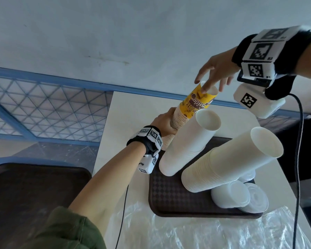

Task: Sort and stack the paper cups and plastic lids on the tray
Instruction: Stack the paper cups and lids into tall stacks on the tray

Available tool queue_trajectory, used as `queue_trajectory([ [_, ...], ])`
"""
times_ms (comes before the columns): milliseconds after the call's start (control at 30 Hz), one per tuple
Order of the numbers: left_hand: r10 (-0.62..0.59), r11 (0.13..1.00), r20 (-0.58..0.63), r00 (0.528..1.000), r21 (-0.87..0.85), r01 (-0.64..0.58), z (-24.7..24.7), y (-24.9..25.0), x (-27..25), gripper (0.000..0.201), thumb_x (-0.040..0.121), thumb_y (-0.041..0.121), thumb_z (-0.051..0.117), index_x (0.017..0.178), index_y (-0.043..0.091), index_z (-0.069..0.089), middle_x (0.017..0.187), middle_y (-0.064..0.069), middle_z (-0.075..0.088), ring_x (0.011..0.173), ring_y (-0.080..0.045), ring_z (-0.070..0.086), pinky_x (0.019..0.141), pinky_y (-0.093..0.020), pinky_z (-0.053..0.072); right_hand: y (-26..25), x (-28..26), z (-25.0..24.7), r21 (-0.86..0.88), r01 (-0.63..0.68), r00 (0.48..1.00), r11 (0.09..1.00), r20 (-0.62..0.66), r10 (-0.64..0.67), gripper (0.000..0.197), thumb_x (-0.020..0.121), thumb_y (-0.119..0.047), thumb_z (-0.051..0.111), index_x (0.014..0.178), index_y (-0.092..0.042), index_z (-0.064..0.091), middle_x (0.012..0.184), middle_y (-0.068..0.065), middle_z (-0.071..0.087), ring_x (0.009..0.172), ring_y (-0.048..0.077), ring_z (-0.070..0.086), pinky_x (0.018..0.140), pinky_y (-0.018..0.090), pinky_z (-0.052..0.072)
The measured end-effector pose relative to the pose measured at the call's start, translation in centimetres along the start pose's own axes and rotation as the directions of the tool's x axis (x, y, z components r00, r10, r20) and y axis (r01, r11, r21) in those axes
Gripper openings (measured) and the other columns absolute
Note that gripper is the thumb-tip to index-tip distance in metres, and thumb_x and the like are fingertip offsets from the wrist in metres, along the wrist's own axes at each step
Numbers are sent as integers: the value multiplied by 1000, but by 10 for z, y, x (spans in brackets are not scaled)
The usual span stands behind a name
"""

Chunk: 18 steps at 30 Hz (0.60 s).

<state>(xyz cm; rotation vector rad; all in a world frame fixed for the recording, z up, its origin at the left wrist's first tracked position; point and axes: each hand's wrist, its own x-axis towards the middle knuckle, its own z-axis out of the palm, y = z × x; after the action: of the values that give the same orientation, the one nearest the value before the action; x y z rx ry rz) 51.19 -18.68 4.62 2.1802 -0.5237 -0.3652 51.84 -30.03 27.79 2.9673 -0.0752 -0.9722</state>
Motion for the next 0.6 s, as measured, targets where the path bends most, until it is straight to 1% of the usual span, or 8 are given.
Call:
queue_trajectory([
  [100, 17, 1000, 63, 998, 17, -18, 0, 3, 4, 77, 77, 24, 73, 140, 17, 29, 124, -13, 58, 109, -33, 57, 87, -35, 43, 13, 7, 9, 15, -37, 999, 999, 12, 36, 52, 81, -20, 71, 128, -23, 51, 111, 10, 52, 91, 38, 64, 81, 40, 51],
  [167, -11, 1000, 91, 996, -12, 12, 1, 0, 5, 77, 77, 26, 74, 140, 17, 31, 129, -12, 55, 115, -30, 53, 93, -36, 42, 22, 12, 15, 41, -44, 999, 998, 10, 44, 51, 79, -18, 73, 126, -22, 53, 106, 15, 57, 84, 36, 64, 74, 37, 52],
  [267, -142, 980, 126, 982, -121, 157, 1, -19, 2, 76, 77, 26, 73, 141, 17, 32, 139, -11, 45, 127, -28, 45, 105, -38, 38, 36, 16, 19, 95, -51, 999, 994, -10, 52, 47, 77, -15, 74, 120, -21, 56, 91, 16, 61, 75, 33, 63, 68, 34, 53],
  [333, -256, 939, 160, 953, -195, 285, 4, -37, -2, 70, 81, 28, 70, 139, 13, 35, 138, -12, 43, 127, -27, 44, 106, -42, 39, 45, 18, 21, 131, -60, 998, 990, -19, 63, 46, 76, -15, 75, 118, -19, 57, 82, 12, 60, 70, 31, 62, 66, 33, 54],
  [367, -314, 909, 166, 935, -230, 346, 7, -45, -3, 63, 83, 28, 67, 137, 12, 38, 132, -13, 46, 123, -27, 47, 102, -41, 42, 49, 19, 21, 141, -62, 998, 988, -25, 66, 45, 76, -15, 75, 118, -19, 57, 80, 11, 59, 70, 30, 62, 68, 34, 54],
  [433, -412, 831, 185, 892, -326, 451, 16, -55, -7, 42, 88, 23, 59, 126, 8, 48, 110, -9, 51, 102, -24, 55, 82, -33, 49, 55, 20, 22, 142, -61, 997, 988, -39, 67, 46, 77, -18, 75, 119, -18, 57, 78, 9, 59, 74, 32, 63, 79, 40, 55],
  [500, -494, 740, 226, 840, -397, 542, 24, -59, -10, 13, 92, 19, 50, 102, 12, 54, 85, -4, 49, 73, -17, 50, 64, -25, 43, 59, 20, 23, 140, -62, 996, 988, -47, 69, 47, 77, -19, 74, 121, -15, 56, 78, 9, 60, 77, 33, 64, 88, 43, 53],
  [600, -547, 633, 275, 791, -483, 605, 33, -61, -10, 15, 97, 18, 41, 86, 12, 49, 75, 0, 47, 65, -11, 47, 63, -23, 43, 64, 19, 25, 150, -70, 996, 986, -47, 78, 51, 77, -18, 74, 124, -12, 55, 80, 8, 59, 73, 30, 63, 85, 40, 53],
])
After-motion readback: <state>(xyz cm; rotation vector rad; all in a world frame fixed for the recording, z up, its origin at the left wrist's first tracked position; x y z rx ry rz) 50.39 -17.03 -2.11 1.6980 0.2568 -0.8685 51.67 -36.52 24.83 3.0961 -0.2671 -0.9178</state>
